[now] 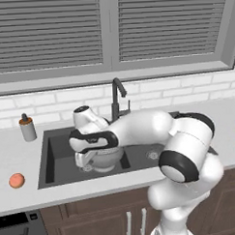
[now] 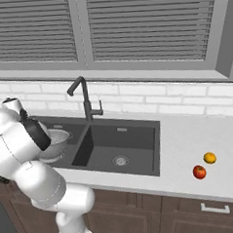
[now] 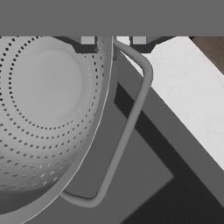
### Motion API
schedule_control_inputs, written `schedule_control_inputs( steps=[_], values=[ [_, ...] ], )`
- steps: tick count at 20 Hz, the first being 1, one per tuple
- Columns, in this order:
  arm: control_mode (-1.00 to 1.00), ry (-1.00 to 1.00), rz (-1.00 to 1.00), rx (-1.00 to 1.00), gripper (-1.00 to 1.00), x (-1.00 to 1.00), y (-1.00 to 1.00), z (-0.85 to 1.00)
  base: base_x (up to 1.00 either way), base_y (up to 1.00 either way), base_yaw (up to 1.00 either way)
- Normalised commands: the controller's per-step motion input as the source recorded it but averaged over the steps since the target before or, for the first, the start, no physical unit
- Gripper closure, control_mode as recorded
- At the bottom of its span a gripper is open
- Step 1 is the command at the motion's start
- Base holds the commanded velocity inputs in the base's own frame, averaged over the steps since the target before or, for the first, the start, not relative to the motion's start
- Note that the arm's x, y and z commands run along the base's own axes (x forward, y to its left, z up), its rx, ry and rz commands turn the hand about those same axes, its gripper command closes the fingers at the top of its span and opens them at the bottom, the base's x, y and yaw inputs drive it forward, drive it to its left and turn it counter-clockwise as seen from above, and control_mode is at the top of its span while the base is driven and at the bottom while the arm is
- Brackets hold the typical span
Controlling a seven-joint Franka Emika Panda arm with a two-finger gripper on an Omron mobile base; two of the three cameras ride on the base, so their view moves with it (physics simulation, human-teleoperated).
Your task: Put the colander in the sink, put the tangerine, peach, apple in the colander, and turn on the sink faucet and pour water over the colander.
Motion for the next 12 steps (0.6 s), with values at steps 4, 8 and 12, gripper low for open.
schedule_control_inputs(
  steps=[4, 8, 12],
  values=[
    [-1.0, 0.0, 0.12, 0.0, 1.0, 0.22, 0.18, -0.34, 0.0, 0.0, 0.0],
    [-1.0, 0.0, 0.04, 0.0, 1.0, 0.41, 0.13, -0.23, 0.0, 0.0, 0.0],
    [-1.0, 0.0, 0.0, 0.0, 1.0, 0.37, 0.0, -0.2, 0.0, 0.0, 0.0]
  ],
)
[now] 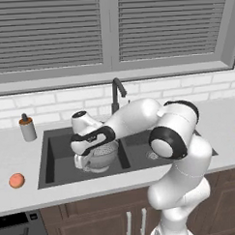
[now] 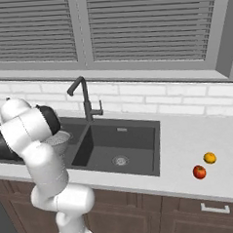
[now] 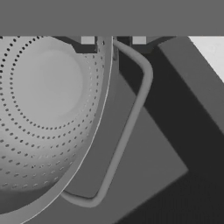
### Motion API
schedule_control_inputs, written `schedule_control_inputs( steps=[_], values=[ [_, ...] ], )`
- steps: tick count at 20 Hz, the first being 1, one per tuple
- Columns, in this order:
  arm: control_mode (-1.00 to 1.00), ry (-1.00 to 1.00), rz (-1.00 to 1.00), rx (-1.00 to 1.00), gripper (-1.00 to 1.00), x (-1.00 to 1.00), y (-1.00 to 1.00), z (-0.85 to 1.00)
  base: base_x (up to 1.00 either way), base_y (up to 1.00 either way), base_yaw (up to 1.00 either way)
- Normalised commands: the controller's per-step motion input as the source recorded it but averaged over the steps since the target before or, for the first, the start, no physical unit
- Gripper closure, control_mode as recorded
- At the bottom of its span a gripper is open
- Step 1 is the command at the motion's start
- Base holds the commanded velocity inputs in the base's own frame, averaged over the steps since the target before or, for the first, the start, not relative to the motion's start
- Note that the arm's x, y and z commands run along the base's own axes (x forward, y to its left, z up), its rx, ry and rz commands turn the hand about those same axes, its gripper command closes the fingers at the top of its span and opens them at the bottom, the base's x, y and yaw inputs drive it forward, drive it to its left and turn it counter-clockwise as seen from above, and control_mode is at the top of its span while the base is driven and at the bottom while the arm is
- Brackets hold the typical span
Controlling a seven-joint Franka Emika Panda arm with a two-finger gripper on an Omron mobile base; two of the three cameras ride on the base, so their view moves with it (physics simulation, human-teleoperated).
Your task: Put the colander in the sink, put the tangerine, peach, apple in the colander, and turn on the sink faucet and pour water over the colander.
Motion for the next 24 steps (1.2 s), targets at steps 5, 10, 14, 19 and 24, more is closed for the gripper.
schedule_control_inputs(
  steps=[5, 10, 14, 19, 24],
  values=[
    [-1.0, 0.0, -0.05, 0.0, 1.0, 0.31, 0.0, -0.22, 0.0, 0.0, 0.0],
    [-1.0, 0.0, -0.02, 0.0, 1.0, 0.3, 0.0, -0.24, 0.0, 0.0, 0.0],
    [-1.0, 0.01, 0.0, 0.0, 1.0, 0.11, 0.0, -0.29, 0.0, 0.0, 0.0],
    [-1.0, 0.01, 0.0, 0.0, 1.0, 0.13, 0.0, -0.27, 0.0, 0.0, 0.0],
    [-1.0, 0.0, 0.0, 0.0, 1.0, 0.34, 0.0, -0.22, 0.0, 0.0, 0.0]
  ],
)
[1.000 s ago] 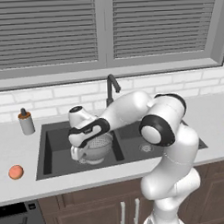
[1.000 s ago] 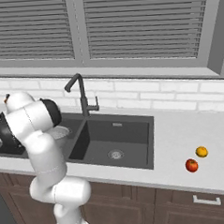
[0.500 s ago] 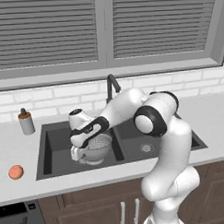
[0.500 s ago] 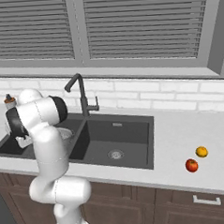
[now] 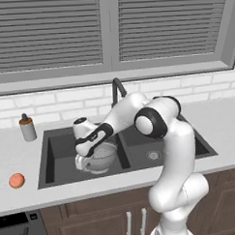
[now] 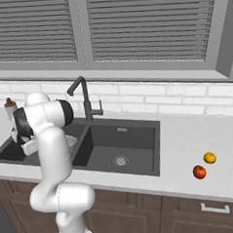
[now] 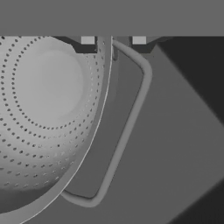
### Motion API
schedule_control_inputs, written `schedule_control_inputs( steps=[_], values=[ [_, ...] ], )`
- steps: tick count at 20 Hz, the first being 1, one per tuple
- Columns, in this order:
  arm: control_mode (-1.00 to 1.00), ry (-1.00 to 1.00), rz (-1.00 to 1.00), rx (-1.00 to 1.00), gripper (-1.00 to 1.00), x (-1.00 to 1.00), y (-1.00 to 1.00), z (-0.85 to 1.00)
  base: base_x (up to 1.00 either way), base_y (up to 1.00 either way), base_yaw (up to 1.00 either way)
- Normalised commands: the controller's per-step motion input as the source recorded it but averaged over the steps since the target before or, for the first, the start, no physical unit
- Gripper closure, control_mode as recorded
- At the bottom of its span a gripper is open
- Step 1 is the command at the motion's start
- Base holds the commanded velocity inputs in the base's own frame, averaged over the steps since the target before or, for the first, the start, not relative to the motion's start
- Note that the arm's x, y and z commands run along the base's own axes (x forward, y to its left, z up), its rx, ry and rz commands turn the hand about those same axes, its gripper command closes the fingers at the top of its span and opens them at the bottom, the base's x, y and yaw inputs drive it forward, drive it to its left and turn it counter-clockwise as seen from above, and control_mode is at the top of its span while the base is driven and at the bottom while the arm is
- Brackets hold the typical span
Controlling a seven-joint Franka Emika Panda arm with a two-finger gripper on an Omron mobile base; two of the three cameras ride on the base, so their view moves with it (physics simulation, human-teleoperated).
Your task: Put the colander in the sink, put the tangerine, peach, apple in the colander, and turn on the sink faucet and pour water over the colander.
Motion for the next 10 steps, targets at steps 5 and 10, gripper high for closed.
schedule_control_inputs(
  steps=[5, 10],
  values=[
    [-1.0, 0.0, 0.0, -0.01, 1.0, 0.41, 0.0, -0.32, 0.0, 0.0, 0.0],
    [-1.0, 0.0, 0.0, -0.04, 1.0, 0.34, 0.0, -0.39, 0.0, 0.0, 0.0]
  ],
)
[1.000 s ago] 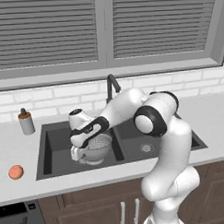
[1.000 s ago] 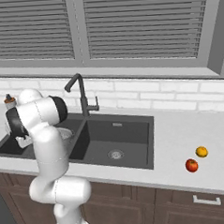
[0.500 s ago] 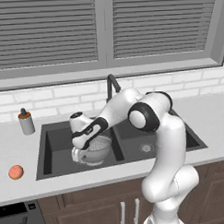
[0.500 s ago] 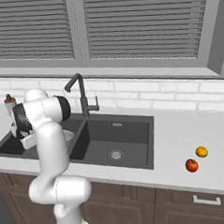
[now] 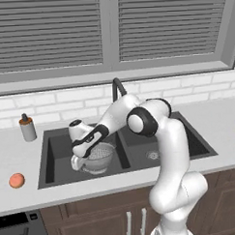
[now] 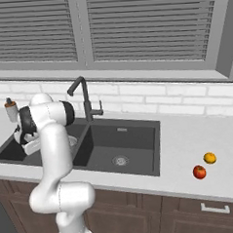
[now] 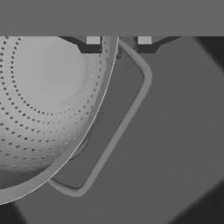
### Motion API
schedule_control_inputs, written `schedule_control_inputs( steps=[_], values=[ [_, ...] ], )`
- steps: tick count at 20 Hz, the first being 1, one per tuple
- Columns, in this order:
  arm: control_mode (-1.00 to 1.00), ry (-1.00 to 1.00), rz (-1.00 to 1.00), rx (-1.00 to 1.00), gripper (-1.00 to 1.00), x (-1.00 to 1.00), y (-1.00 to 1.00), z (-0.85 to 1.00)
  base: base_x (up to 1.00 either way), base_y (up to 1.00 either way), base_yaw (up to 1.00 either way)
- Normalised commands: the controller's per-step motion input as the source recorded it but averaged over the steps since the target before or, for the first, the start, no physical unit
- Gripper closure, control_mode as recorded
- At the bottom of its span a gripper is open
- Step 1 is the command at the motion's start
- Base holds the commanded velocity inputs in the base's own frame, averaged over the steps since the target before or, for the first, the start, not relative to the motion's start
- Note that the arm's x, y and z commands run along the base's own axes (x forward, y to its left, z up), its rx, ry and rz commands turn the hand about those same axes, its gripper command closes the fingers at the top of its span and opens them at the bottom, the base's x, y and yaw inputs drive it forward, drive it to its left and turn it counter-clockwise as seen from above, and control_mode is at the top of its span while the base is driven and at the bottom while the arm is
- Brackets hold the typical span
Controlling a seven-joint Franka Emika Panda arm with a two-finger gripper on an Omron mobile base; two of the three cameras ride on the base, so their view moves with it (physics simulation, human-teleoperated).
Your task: Put the colander in the sink, put the tangerine, peach, apple in the colander, and turn on the sink faucet and pour water over the colander.
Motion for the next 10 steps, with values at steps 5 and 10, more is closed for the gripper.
schedule_control_inputs(
  steps=[5, 10],
  values=[
    [-1.0, 0.0, 0.0, -0.04, 1.0, 0.2, 0.0, -0.33, 0.0, 0.0, 0.0],
    [-1.0, 0.0, 0.0, -0.01, 1.0, 0.01, -0.04, -0.1, 0.0, 0.0, 0.0]
  ],
)
